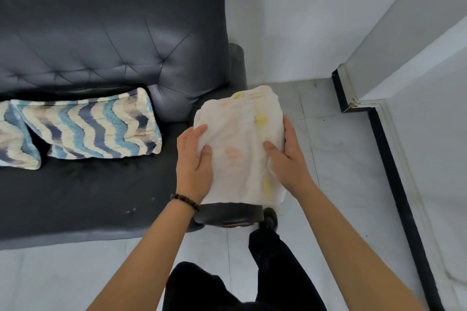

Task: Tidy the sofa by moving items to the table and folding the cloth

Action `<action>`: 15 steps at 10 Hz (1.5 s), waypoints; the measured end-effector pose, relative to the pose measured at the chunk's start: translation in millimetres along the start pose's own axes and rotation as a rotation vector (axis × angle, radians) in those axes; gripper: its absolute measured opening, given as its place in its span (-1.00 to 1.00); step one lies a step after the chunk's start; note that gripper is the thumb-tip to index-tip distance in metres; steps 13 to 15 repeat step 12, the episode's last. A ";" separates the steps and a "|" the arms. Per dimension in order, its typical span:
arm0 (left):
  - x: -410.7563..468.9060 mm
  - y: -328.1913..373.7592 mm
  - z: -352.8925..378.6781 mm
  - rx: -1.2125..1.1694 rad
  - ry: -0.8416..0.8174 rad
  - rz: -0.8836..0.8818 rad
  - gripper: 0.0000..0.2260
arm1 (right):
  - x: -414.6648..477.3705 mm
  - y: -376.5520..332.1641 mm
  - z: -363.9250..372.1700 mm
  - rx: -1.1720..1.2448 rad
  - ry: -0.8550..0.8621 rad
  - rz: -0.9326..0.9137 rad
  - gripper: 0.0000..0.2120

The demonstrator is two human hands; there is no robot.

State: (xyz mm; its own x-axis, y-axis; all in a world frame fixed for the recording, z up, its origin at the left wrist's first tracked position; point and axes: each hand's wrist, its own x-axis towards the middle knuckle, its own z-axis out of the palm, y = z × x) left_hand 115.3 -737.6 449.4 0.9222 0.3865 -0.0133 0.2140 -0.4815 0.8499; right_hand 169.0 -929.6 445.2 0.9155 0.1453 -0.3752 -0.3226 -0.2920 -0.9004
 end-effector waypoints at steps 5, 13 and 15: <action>157.8 -225.1 127.0 0.146 -0.267 -0.207 -0.48 | 231.9 170.4 91.1 -0.413 -0.016 0.037 -0.29; 131.0 -189.7 88.3 0.455 -0.340 -0.216 -0.48 | 195.8 120.7 89.6 -0.802 -0.048 -0.012 -0.41; 131.0 -189.7 88.3 0.455 -0.340 -0.216 -0.48 | 195.8 120.7 89.6 -0.802 -0.048 -0.012 -0.41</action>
